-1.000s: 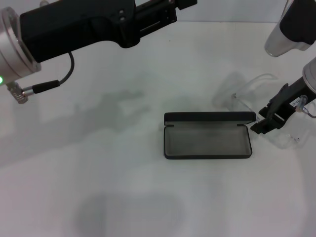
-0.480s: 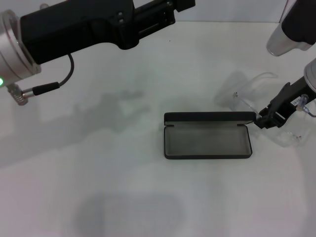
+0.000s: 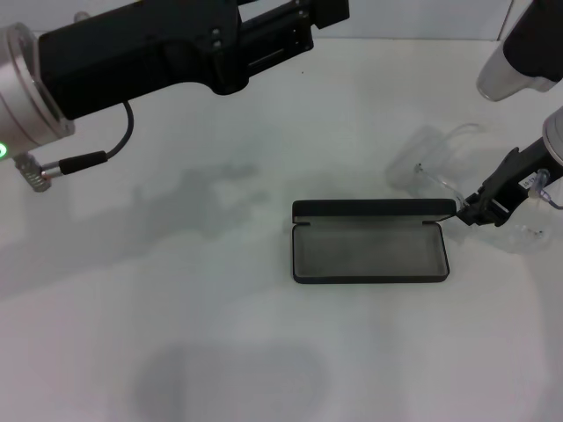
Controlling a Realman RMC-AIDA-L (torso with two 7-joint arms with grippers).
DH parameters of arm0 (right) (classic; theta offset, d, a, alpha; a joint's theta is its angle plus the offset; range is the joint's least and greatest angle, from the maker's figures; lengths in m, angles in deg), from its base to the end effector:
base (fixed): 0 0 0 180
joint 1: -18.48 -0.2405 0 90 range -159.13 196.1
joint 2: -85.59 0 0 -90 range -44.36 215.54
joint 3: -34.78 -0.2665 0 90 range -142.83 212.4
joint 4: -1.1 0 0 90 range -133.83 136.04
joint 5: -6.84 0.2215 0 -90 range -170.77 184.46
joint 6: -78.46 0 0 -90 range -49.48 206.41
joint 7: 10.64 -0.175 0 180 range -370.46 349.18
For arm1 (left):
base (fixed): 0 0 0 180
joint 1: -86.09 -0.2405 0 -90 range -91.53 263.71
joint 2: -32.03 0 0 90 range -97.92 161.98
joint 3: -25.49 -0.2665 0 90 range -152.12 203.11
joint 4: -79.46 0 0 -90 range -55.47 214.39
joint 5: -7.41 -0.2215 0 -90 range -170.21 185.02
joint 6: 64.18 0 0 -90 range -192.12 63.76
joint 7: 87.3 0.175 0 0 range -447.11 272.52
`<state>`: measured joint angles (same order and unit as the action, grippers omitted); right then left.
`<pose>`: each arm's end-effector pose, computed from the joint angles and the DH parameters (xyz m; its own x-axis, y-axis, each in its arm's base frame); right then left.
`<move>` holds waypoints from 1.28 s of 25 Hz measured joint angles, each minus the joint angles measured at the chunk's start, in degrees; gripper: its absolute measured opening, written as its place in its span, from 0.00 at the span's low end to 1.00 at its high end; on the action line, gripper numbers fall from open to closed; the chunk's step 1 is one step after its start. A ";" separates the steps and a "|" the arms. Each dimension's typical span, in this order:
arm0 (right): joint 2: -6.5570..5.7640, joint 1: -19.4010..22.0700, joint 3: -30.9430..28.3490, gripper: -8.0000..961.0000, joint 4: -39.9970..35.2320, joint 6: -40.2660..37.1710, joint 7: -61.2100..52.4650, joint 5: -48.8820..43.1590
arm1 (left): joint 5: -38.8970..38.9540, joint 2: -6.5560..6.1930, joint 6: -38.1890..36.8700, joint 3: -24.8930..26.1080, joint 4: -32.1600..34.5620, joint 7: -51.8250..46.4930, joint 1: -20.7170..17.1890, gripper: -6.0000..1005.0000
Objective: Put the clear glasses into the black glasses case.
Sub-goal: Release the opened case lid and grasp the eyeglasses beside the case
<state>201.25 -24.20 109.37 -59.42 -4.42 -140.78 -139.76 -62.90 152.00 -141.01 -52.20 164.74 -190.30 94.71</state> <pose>0.2131 0.4151 -0.0308 0.8154 -0.5078 0.2781 -0.3955 -0.8393 -0.3731 -0.1042 0.3125 0.0384 0.5712 0.1211 0.8118 0.3421 -0.9342 -0.1014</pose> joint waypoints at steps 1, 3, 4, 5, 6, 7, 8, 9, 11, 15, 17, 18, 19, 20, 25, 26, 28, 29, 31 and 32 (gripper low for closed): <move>0.00 0.04 0.00 0.17 0.29 0.22 0.01 0.01 | 0.00 0.00 -0.03 0.00 -0.02 0.00 0.00 0.46; 0.00 0.13 -0.01 0.17 0.41 0.41 0.02 0.03 | 0.00 0.00 -0.04 0.00 -0.04 0.00 0.00 0.46; 0.00 0.29 -0.03 0.16 0.41 0.53 0.02 0.03 | 0.00 0.00 -0.05 0.00 -0.04 0.00 -0.04 0.46; -0.01 0.57 -0.07 0.16 0.28 0.66 0.02 0.05 | 0.00 0.00 -0.06 0.00 -0.04 0.00 -0.08 0.45; -0.01 0.76 -0.08 0.15 0.16 0.72 0.02 0.05 | 0.00 0.00 -0.06 0.00 -0.04 0.00 -0.14 0.45; -0.07 1.03 -0.10 0.15 -0.12 0.72 0.02 0.05 | 0.00 0.00 -0.07 0.00 -0.06 0.00 -0.20 0.45; -0.11 1.40 -0.18 0.14 -0.52 0.71 -0.03 0.03 | 0.00 0.00 -0.10 0.00 -0.08 0.00 -0.22 0.44; -0.15 1.86 -0.34 0.14 -1.09 0.70 -0.09 -0.05 | 0.00 0.00 -0.19 0.00 -0.10 0.00 -0.25 0.44; -0.22 3.29 -1.15 0.13 -3.40 0.54 -0.13 -0.41 | 0.00 0.00 -0.66 0.00 -0.13 0.00 -0.26 0.43; -0.07 7.59 -3.82 0.13 -11.81 0.03 -0.19 -0.32 | 0.06 0.00 -1.26 0.02 -0.48 0.72 -0.23 0.42; 0.02 10.23 -5.06 0.12 -16.93 -0.11 -0.21 0.45 | 0.32 0.00 -1.57 0.03 -0.94 1.44 0.02 0.42; 0.01 12.07 -6.04 0.12 -20.48 -0.29 -0.21 1.33 | 0.50 0.00 -1.84 0.03 -1.12 1.69 0.16 0.41; -0.01 13.41 -6.91 0.12 -23.03 -0.70 -0.15 2.41 | 0.60 0.00 -2.22 0.04 -1.16 1.93 0.21 0.41; -0.15 16.35 -9.19 0.12 -28.18 -1.73 0.91 5.90 | 0.64 0.00 -2.67 0.08 -1.19 2.31 0.24 0.41; -0.19 24.20 -14.59 0.03 -37.05 -5.22 11.28 23.42 | 0.82 0.00 -3.45 0.06 -1.41 5.02 0.35 0.39; -0.12 25.40 -15.11 0.01 -37.59 -5.55 12.75 26.54 | 0.96 0.00 -3.45 0.00 -1.66 5.55 0.41 0.38; -0.05 26.73 -15.66 0.01 -38.23 -5.62 13.64 30.42 | 2.04 0.02 -3.54 -0.03 -2.73 6.68 0.51 0.35; -0.04 26.88 -15.83 0.01 -38.26 -5.57 13.53 30.75 | 2.58 0.00 -3.65 -0.04 -3.24 6.98 0.53 0.35; -0.08 26.93 -16.49 0.02 -37.90 -5.53 13.15 30.52 | 3.20 -0.08 -3.81 -0.04 -4.04 7.23 0.74 0.35; -0.14 26.66 -17.15 0.02 -37.58 -5.63 12.85 30.10 | 3.20 -0.11 -3.84 -0.06 -4.52 7.24 1.22 0.35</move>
<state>201.11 2.45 92.21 -97.01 -10.05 -127.93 -109.66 -59.70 151.89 -144.85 -52.26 160.22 -183.06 95.92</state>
